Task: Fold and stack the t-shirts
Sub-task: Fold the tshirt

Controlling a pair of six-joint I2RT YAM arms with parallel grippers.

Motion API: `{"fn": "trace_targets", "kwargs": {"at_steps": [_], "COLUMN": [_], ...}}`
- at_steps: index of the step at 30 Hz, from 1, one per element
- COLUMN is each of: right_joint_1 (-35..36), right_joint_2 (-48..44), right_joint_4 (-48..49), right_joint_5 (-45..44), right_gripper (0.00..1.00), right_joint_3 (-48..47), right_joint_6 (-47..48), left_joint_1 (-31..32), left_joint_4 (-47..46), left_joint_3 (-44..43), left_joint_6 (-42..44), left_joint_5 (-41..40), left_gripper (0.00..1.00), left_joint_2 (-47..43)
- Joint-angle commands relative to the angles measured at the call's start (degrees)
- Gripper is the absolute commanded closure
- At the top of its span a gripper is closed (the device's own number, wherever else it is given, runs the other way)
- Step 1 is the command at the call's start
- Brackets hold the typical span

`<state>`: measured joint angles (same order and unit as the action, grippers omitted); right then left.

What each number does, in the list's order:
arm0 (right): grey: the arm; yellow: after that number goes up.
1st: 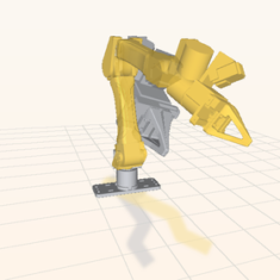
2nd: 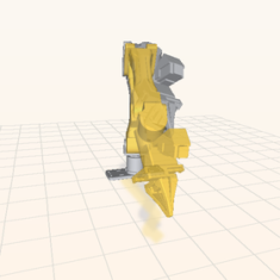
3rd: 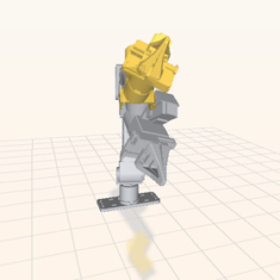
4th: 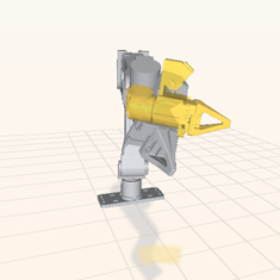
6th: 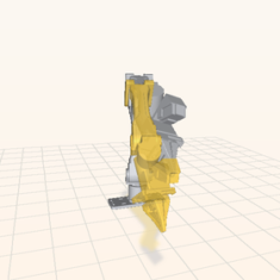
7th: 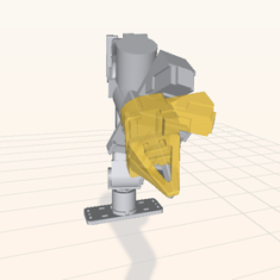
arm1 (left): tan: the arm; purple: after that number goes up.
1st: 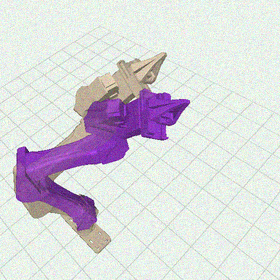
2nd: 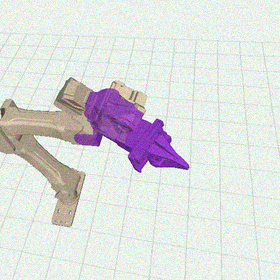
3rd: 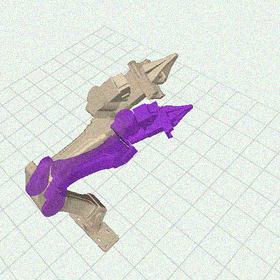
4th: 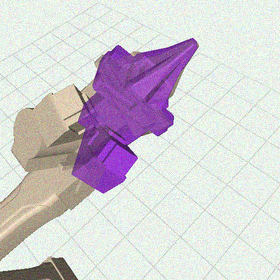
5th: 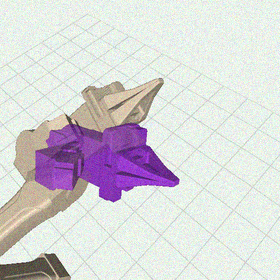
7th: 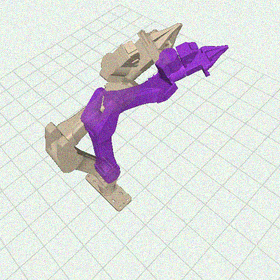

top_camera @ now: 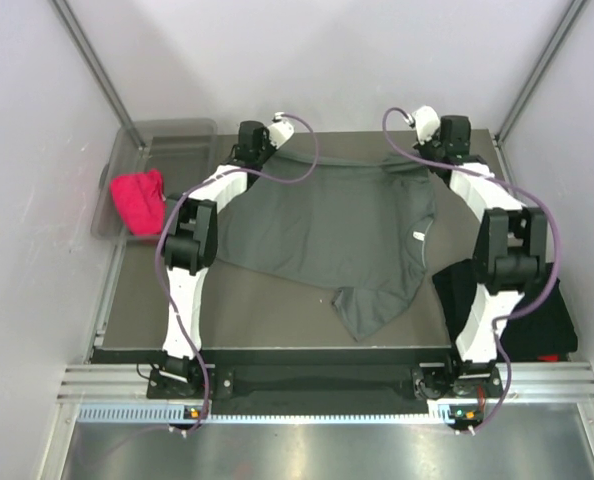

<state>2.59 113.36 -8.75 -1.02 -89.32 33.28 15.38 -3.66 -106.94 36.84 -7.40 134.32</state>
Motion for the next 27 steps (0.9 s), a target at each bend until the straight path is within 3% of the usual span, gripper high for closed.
{"fn": "trace_targets", "kwargs": {"at_steps": [1,14,27], "right_joint_1": [-0.1,0.0,1.8], "right_joint_2": [-7.4,-21.8,-29.5], "right_joint_4": [1.2,-1.4,-3.9], "right_joint_5": [3.3,7.2,10.2], "right_gripper": [1.00,1.00,1.00], "right_joint_3": [3.9,22.6,29.5], "right_joint_6": [-1.4,-3.9,-8.2], "left_joint_1": [-0.1,-1.0,-2.7], "left_joint_4": [1.4,0.7,-1.6], "left_joint_3": [3.2,13.2,16.8], "left_joint_6": [2.8,9.0,7.1], "left_joint_5": [3.4,5.0,7.0], "left_gripper": [1.00,1.00,1.00], "left_joint_2": [-8.3,-13.8,-16.7]}}
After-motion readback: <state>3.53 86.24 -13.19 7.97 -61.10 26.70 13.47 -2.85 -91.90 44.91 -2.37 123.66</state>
